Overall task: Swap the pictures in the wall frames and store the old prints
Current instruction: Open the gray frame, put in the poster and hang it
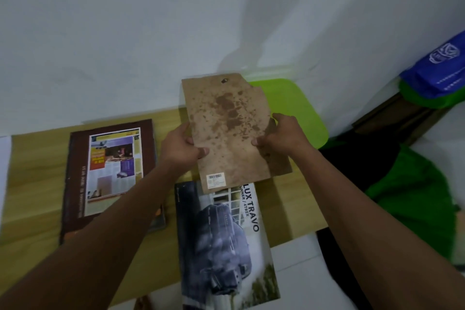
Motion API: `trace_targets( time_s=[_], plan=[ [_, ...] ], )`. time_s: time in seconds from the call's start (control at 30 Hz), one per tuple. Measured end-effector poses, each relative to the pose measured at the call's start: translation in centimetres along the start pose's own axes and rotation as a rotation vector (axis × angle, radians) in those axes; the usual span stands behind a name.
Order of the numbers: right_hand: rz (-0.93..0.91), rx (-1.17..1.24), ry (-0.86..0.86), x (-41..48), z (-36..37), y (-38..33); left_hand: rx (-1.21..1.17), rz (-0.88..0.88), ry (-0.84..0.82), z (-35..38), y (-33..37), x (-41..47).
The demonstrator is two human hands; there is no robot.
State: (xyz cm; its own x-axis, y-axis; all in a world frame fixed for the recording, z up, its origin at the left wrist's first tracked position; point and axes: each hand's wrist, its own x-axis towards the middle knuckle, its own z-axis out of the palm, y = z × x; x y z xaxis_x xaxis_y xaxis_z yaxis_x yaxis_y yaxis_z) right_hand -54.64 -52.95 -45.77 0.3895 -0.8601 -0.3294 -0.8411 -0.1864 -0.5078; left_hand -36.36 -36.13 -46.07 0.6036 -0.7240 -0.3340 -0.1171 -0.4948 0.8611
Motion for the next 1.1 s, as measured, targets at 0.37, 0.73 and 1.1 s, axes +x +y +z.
trace_targets(
  time_s=[0.37, 0.73, 1.1],
  plan=[
    [-0.055, 0.350, -0.172, -4.9, 4.7, -8.6, -0.121, -0.090, -0.036, -11.9, -2.2, -3.1],
    [-0.139, 0.356, -0.272, -7.4, 18.1, -16.3, 0.307, 0.047, 0.154, -22.4, -11.9, -4.3],
    [-0.132, 0.181, -0.240, -7.5, 23.7, -16.0, 0.411, -0.048, 0.149, -22.8, -18.9, -2.1]
  ],
)
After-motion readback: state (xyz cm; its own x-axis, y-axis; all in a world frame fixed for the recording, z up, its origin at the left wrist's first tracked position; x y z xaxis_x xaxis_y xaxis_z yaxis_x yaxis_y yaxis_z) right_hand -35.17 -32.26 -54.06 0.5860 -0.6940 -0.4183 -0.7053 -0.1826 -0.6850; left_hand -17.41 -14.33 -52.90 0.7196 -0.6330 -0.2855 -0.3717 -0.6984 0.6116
